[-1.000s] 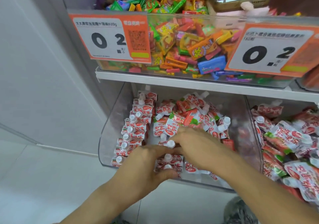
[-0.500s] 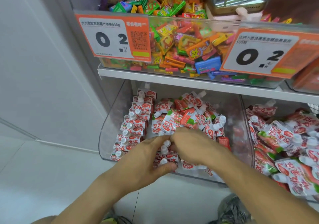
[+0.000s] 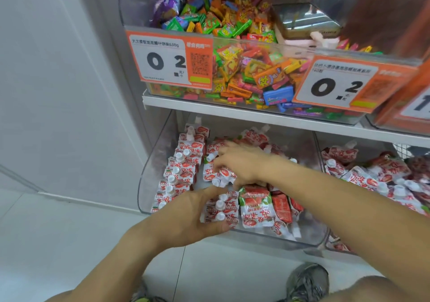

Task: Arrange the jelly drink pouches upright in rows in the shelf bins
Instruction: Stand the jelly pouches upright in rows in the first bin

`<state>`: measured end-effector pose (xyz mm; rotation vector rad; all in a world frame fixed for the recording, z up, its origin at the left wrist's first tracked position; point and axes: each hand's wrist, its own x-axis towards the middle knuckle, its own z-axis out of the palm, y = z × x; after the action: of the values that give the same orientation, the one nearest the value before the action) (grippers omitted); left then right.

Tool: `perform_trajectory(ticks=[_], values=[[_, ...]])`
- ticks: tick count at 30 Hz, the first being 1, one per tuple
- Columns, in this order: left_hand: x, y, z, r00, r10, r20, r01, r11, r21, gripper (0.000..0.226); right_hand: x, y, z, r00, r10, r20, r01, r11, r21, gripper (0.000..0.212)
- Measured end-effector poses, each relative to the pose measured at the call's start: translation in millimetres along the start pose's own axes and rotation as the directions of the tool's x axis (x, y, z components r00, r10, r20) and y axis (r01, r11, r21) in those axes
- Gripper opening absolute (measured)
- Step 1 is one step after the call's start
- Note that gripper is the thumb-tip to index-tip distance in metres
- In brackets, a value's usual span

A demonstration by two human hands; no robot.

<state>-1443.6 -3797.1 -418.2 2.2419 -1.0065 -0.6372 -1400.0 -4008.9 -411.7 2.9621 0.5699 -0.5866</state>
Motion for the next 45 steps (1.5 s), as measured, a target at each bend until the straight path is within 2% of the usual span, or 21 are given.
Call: perform_trajectory(ticks=[2, 5, 8, 10, 11, 14, 16, 21, 24, 26, 28, 30, 33, 35, 37, 38, 39, 40, 41, 42, 45], values=[[1, -6, -1, 1.000, 0.000, 0.031, 0.001, 1.000, -0.031, 0.073, -2, 5, -2, 0.998, -0.006, -0.057, 0.009, 0.999, 0.046, 0.058], [3, -10, 2, 1.000, 0.026, -0.008, -0.026, 0.999, 0.035, 0.076, -14, 16, -9, 0.991, 0.036, -0.128, 0.006, 0.949, 0.315, 0.039], [2, -10, 5, 0.997, 0.059, -0.044, -0.055, 0.995, 0.088, 0.077, -27, 28, -21, 0.969, 0.118, -0.217, 0.017, 0.845, 0.534, 0.035], [0, -8, 7, 0.997, 0.061, -0.043, -0.057, 0.994, 0.092, 0.077, -29, 26, -26, 0.981, 0.100, -0.165, 0.045, 0.712, 0.700, 0.033], [-1, -6, 7, 0.998, 0.052, -0.045, -0.048, 0.995, 0.093, 0.077, -28, 23, -25, 0.990, 0.055, -0.126, 0.053, 0.691, 0.721, 0.033], [-2, 0, 6, 0.996, 0.005, -0.086, 0.004, 0.995, 0.104, 0.078, -20, 11, -20, 0.997, -0.069, -0.030, 0.074, 0.821, 0.566, 0.038], [-3, 5, 4, 0.994, -0.045, -0.100, 0.052, 0.997, 0.061, 0.075, -17, 3, -17, 0.995, -0.095, 0.025, 0.064, 0.818, 0.572, 0.045], [0, 4, 1, 0.976, -0.208, -0.065, 0.206, 0.978, -0.034, 0.081, -15, -7, 1, 0.994, 0.064, -0.090, 0.006, 0.783, 0.622, 0.056], [1, 3, -3, 0.959, -0.282, -0.040, 0.276, 0.955, -0.108, 0.086, -18, -3, 6, 0.997, 0.074, -0.021, -0.039, 0.720, 0.693, 0.069], [2, 6, -5, 0.945, -0.292, -0.146, 0.268, 0.950, -0.162, 0.073, -21, 1, 4, 0.994, 0.112, 0.014, -0.081, 0.624, 0.777, 0.075], [3, 9, -6, 0.898, -0.261, -0.354, 0.216, 0.963, -0.163, 0.055, -26, 4, -2, 0.990, 0.142, 0.003, -0.072, 0.480, 0.874, 0.069], [5, 12, -10, 0.836, -0.130, -0.533, 0.116, 0.991, -0.061, 0.053, -34, 7, -10, 0.991, 0.129, -0.029, -0.017, 0.342, 0.940, 0.066], [5, 15, -19, 0.829, 0.049, -0.558, -0.007, 0.997, 0.079, 0.057, -45, 5, -22, 0.994, -0.058, -0.089, 0.091, 0.051, 0.994, 0.063], [2, 18, -27, 0.824, 0.024, -0.566, -0.015, 1.000, 0.020, 0.042, -43, 1, -25, 0.987, -0.122, -0.102, 0.094, -0.071, 0.993, 0.054], [-4, 16, -35, 0.788, -0.074, -0.611, 0.046, 0.997, -0.062, 0.032, -33, 3, -21, 0.998, -0.013, -0.057, 0.055, -0.110, 0.992, 0.048], [-9, 14, -38, 0.763, -0.124, -0.634, 0.086, 0.992, -0.090, 0.031, -27, 5, -16, 0.994, 0.101, -0.045, 0.050, -0.050, 0.998, 0.045], [-15, 11, -42, 0.736, -0.167, -0.657, 0.121, 0.986, -0.115, 0.031, -21, 8, -11, 0.974, 0.216, -0.065, 0.041, 0.112, 0.993, 0.037], [-20, 8, -46, 0.707, -0.198, -0.679, 0.141, 0.980, -0.139, 0.032, -16, 10, -6, 0.953, 0.280, -0.119, 0.014, 0.349, 0.937, 0.028], [-25, 5, -51, 0.681, -0.221, -0.698, 0.151, 0.975, -0.161, 0.032, -10, 11, -3, 0.953, 0.258, -0.158, -0.013, 0.557, 0.830, 0.022], [-29, 2, -55, 0.662, -0.240, -0.710, 0.158, 0.971, -0.181, 0.033, -6, 9, -1, 0.971, 0.177, -0.161, -0.009, 0.698, 0.716, 0.021], [-33, -3, -60, 0.644, -0.287, -0.709, 0.167, 0.957, -0.235, 0.034, 8, -4, 2, 0.996, -0.088, -0.030, 0.093, 0.901, 0.423, 0.037]])
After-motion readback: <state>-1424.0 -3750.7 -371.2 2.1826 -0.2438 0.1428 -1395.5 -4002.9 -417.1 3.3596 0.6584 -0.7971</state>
